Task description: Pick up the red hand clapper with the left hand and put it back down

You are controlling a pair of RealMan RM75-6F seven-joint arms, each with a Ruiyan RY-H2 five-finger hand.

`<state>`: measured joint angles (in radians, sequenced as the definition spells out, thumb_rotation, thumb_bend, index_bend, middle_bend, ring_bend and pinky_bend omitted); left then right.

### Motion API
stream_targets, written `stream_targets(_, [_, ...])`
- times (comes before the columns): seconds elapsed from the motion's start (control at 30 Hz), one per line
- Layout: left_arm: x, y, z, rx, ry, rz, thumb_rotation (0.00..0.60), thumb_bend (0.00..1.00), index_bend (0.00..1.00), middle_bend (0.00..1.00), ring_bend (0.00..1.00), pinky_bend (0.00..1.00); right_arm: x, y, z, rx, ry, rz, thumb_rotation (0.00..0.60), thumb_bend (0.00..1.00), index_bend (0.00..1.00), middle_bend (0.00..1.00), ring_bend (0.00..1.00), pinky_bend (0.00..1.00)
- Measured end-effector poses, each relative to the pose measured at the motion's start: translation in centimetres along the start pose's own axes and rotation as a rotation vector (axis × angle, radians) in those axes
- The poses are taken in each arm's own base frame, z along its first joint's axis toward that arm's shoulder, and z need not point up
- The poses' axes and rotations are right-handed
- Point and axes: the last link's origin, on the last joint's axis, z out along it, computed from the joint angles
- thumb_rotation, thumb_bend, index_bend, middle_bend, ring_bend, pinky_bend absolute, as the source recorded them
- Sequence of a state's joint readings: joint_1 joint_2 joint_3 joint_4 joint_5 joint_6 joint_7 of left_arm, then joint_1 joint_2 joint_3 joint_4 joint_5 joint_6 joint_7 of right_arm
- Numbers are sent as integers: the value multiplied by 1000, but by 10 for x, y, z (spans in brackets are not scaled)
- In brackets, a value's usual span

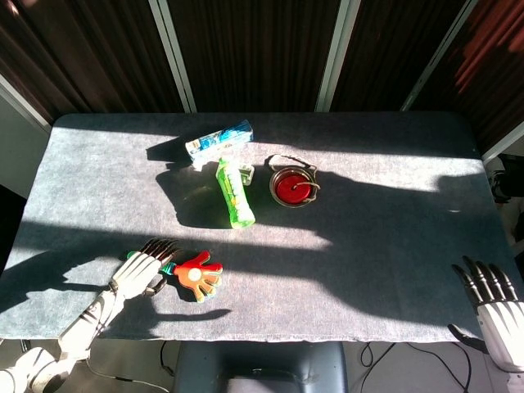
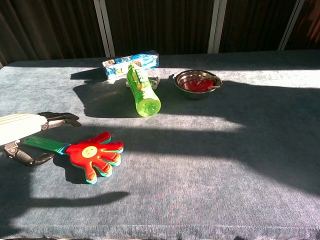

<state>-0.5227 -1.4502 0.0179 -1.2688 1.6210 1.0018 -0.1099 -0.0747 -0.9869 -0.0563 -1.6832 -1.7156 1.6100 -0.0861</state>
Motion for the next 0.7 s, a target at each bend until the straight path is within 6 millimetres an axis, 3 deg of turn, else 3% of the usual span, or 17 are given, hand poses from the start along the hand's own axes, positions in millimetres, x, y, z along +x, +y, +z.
stream_targets(0.33, [-6,-3,7,22,-17,36,600,435,261,0,0,0,-1,-1,1,0,-2,1,600,145,0,0,0,0])
stream_targets(0.7, [-11,-2,10,31,-19,60,600,419,288,0,0,0,1,0,0,-1,3,4,600,145,0,0,0,0])
